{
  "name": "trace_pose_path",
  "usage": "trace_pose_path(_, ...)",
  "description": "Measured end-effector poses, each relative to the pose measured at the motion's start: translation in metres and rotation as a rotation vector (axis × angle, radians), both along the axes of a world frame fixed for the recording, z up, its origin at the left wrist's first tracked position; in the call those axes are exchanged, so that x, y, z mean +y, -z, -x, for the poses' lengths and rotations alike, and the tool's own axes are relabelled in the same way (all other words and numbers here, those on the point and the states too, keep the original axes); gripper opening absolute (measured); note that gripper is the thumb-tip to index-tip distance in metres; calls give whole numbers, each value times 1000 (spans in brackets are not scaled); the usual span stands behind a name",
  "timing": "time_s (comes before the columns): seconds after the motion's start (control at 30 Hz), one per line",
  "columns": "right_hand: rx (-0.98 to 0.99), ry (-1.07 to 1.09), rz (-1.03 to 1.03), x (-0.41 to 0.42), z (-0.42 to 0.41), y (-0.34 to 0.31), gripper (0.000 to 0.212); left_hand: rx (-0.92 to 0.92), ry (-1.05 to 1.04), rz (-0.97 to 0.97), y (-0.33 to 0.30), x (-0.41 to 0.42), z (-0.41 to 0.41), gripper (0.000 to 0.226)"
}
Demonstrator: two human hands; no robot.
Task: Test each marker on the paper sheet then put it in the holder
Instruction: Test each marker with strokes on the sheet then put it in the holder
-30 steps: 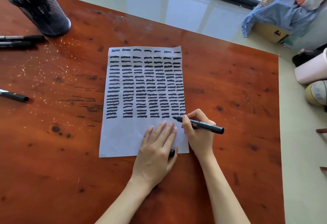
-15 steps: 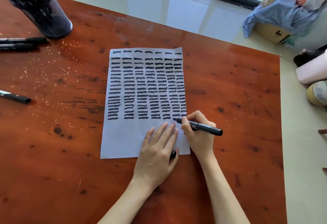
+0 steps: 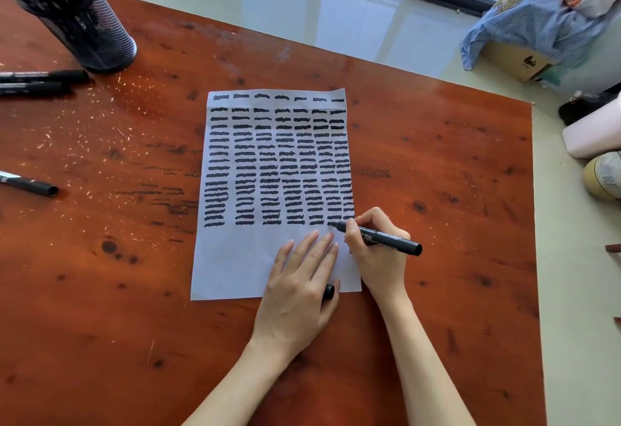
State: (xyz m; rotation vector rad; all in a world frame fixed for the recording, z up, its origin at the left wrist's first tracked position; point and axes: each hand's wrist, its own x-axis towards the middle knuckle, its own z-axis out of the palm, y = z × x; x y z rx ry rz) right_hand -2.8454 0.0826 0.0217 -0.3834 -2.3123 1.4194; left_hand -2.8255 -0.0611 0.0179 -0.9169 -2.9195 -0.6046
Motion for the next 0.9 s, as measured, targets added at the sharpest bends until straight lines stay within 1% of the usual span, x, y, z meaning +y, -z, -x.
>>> trace_pose_path(0.33,19,17,9,-1,0,-1,32,-1,4,2,-2,0,1,45)
trace_pose_path(0.63,33,37,23,-1,-1,-1,26,-3,7,7,-2,0,0,46)
trace_pose_path(0.83,26,53,24,-2,-1,0,31,-10,6,11,-2,0,0,46)
trace_pose_path(0.9,29,54,22,-2,-1,-1,29,-11,5,14,-2,0,0,46)
